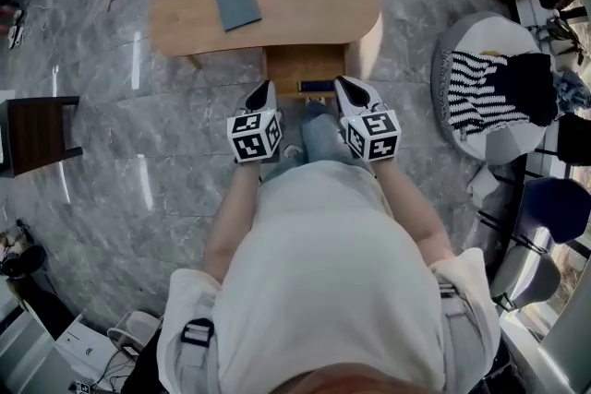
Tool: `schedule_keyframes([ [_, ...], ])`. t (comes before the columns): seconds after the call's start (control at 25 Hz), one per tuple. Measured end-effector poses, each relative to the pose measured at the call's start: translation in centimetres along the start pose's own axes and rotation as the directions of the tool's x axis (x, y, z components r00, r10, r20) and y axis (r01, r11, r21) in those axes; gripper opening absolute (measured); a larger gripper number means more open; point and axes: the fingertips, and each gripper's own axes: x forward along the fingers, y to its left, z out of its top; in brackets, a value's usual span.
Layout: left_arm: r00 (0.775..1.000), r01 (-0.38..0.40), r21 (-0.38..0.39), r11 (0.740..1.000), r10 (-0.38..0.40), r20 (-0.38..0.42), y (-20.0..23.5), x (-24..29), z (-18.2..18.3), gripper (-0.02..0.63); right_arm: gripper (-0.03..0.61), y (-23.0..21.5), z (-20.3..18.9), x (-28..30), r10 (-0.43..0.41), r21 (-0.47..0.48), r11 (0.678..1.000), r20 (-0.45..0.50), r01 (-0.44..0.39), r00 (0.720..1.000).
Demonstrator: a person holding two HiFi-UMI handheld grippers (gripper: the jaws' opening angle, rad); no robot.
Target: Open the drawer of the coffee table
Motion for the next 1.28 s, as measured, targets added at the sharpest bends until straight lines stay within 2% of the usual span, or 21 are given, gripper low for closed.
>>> schedule_keyframes([
  [0.56, 0.998, 0.025, 0.011, 1.0, -0.026, 0.057, -1.7, -2.8, 1.7, -0.002, -0.003, 2.2, 3.0, -2.0, 0.043, -0.02, 0.999, 0.114, -0.041, 0.993],
  [1.28, 0.996, 0.022, -0.003, 1.0, -0.021, 0.087, -2.4, -4.2, 1.1, -0.002, -0.003, 3.7, 3.6, -4.3, 0.052, -0.034, 0.998, 0.148, -0.047, 0.988],
])
